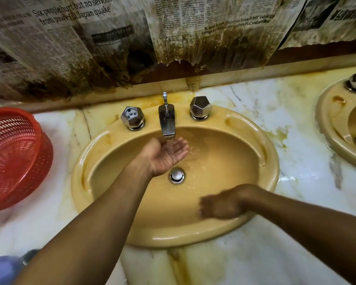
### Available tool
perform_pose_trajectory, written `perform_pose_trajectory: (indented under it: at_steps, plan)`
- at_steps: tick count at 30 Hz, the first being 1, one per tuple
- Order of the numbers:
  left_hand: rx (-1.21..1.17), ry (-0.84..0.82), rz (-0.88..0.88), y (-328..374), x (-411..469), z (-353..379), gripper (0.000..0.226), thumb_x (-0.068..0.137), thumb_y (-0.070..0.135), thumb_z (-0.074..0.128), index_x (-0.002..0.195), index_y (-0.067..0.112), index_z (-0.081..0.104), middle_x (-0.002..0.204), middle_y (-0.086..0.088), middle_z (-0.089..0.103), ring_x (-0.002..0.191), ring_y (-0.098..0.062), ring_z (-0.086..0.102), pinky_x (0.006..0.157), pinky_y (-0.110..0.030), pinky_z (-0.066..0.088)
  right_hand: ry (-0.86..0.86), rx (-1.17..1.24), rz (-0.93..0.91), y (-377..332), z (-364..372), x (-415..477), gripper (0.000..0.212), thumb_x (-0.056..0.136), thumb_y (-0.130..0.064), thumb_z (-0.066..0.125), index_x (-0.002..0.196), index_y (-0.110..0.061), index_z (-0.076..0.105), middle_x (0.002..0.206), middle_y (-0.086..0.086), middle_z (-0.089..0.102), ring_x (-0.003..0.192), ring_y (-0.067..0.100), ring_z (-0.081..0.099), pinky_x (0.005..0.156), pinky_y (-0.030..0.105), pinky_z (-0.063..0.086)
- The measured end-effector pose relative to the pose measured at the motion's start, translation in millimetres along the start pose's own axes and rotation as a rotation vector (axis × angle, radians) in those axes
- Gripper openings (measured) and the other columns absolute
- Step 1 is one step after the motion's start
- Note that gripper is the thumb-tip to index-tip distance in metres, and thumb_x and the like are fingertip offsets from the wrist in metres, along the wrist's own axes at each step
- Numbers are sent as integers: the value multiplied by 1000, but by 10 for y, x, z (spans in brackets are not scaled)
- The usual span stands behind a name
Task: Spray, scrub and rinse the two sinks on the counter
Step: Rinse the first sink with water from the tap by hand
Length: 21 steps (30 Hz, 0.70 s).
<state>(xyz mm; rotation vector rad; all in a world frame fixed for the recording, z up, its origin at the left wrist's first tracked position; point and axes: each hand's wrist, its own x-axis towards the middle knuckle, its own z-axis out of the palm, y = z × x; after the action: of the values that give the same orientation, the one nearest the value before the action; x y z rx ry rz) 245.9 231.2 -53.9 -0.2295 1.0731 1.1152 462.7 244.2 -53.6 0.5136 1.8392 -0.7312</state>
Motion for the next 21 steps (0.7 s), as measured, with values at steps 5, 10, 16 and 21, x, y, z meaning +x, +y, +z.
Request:
perform_pose_trajectory:
  at_steps: [5,10,16,21]
  plan:
    - [284,-294,-234,-492,-212,242,44,109,19,34,126,-10,63,120,-27,71,117,-37,68,103,-44,53,501,-758,433,733,-123,116,75,105,-54,3,157,-4,-15,166,-7,30,157,21,-18,115,42,-33]
    - [468,54,54,-597,-274,101,35,111,17,39,120,-3,67,119,-20,74,111,-30,72,99,-38,56,93,-172,-66,220,71,433,70,106,-59,20,163,-19,20,173,6,9,159,25,6,127,49,3]
    - [269,244,184,-319,-230,-263,35,108,12,38,119,-6,66,116,-22,74,108,-32,72,93,-39,57,360,-506,252,587,-55,373,79,104,-63,19,165,-18,-2,170,0,-16,158,17,-13,127,47,-9]
    - [100,204,125,-256,-142,-186,42,111,20,32,127,-5,62,127,-25,69,119,-36,66,109,-45,49,42,-172,-57,236,23,346,68,109,-55,19,166,-18,9,173,2,-6,159,16,-5,127,52,0]
